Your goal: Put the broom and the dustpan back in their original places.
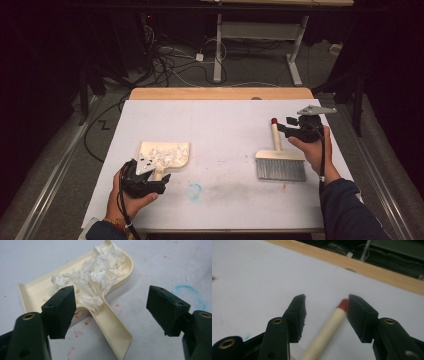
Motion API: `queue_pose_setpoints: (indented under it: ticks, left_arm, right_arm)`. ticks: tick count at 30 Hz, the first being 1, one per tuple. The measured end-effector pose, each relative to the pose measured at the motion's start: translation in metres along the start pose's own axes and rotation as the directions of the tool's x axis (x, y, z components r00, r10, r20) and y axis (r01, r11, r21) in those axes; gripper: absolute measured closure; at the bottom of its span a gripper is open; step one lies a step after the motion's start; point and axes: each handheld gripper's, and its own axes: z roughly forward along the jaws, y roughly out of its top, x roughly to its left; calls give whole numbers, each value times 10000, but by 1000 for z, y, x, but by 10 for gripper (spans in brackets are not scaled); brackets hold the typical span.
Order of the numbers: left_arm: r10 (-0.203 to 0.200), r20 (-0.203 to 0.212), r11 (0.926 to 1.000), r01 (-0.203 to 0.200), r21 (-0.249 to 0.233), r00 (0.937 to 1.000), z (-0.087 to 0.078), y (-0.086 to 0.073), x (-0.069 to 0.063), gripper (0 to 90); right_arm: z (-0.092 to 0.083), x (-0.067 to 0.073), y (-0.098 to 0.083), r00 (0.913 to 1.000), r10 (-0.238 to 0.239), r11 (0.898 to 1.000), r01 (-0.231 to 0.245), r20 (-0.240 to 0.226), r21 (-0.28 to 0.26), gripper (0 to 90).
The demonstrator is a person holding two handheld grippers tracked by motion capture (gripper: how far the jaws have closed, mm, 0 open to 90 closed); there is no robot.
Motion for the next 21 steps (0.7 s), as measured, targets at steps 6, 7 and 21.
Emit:
queue_pose_setpoints:
  ticks: [6, 7, 21]
  left_arm:
    - [447, -230, 9972, -460, -595, 9987, 1, -6, -6, 209]
    - [558, -240, 9963, -572, -648, 9982, 1, -7, -7, 204]
    - [1165, -579, 9859, -1225, -1140, 9915, 4, -14, -20, 197]
  right_arm:
    - [-5, 6, 2, 9993, -127, 9986, 145, 341, -512, 445]
    - [-7, 6, 2, 9991, -148, 9979, 172, 397, -622, 432]
    - [-21, 25, -4, 9941, -140, 9838, 329, 1073, -1765, 271]
